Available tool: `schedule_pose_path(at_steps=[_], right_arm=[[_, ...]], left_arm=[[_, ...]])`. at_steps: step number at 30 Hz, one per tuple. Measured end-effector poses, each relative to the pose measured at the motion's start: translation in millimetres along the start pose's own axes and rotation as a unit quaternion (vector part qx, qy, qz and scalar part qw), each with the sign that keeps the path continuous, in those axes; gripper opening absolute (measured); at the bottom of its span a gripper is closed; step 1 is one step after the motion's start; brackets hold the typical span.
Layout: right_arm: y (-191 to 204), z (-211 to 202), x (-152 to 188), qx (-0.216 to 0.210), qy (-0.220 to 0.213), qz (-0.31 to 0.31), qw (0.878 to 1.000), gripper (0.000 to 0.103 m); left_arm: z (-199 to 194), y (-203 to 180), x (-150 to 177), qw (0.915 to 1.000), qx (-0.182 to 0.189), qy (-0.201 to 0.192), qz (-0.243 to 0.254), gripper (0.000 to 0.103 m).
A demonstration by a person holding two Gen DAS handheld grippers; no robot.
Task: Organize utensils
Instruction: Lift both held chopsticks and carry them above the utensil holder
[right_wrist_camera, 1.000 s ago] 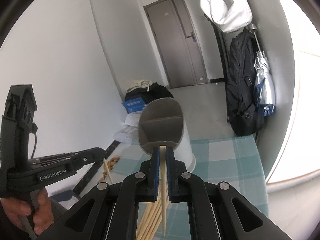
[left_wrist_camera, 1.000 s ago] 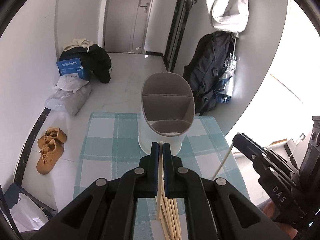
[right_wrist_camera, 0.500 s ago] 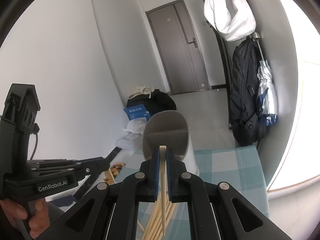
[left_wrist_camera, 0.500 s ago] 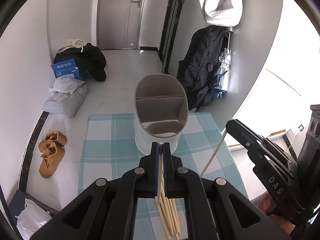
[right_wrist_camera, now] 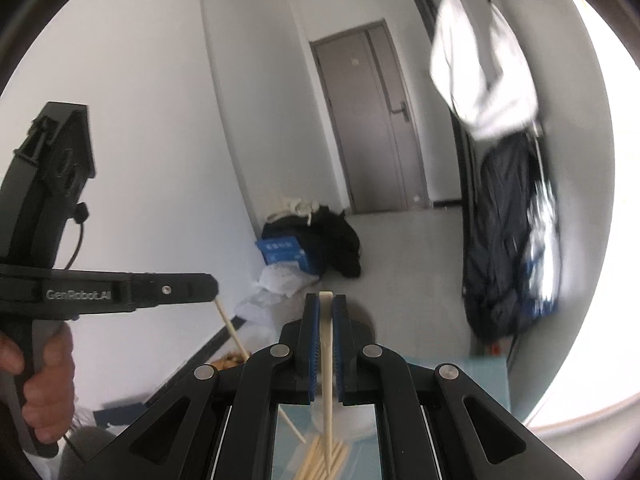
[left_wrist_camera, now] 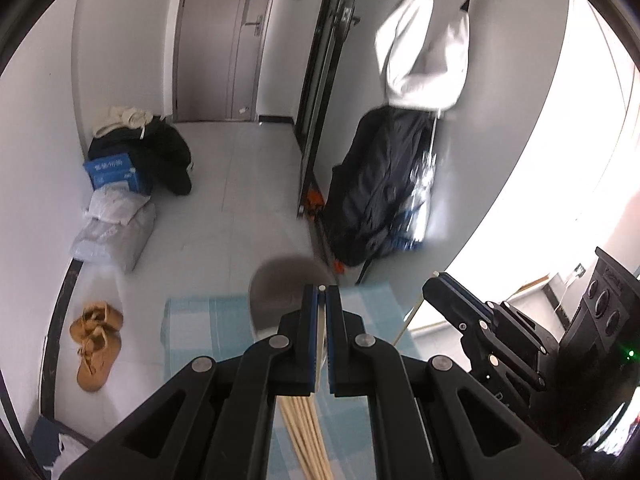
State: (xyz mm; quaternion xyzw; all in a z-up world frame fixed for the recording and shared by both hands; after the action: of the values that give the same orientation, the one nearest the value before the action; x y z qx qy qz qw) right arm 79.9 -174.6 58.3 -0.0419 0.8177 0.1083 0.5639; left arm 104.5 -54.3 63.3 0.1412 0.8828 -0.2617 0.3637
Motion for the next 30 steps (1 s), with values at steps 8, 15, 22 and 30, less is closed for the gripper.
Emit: schedule_pose_path(at_steps=[8, 15, 22, 30], right_arm=[[7, 26, -77, -0.014, -0.051, -0.021, 0.998, 0.006], [8, 72, -92, -0.023, -0.051, -0.036, 0.998, 0.006], [8, 114, -65, -0.027, -0.027, -0.045, 0.998, 0.006], [7, 131, -31, -0.048, 0.002, -0.057, 0.997, 0.006]], left_arm=[[5, 12, -58, 0.9997, 0.003, -0.022, 0.014, 0.000], [32, 36, -75, 0.9997, -0.005, -0.013, 0.022, 0.000], [57, 51, -69, 0.9995, 0.004, 0.019, 0.024, 0.000], [76, 65, -57, 0.9984, 0.021, 0.052, 0.004, 0.000]])
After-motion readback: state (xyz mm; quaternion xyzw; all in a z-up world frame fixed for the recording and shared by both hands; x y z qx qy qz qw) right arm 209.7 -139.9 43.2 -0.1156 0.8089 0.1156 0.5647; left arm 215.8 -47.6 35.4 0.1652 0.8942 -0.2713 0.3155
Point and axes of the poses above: each gripper's, at about its wrist camera, not at the fingertips, and z roughly the way its jaws point, y to its left, x to its underside, the point moved 7 cm from there along z, roughly the way its jaws point, and after that the axes turned 12 degrees about x, right-handed, at the moved point
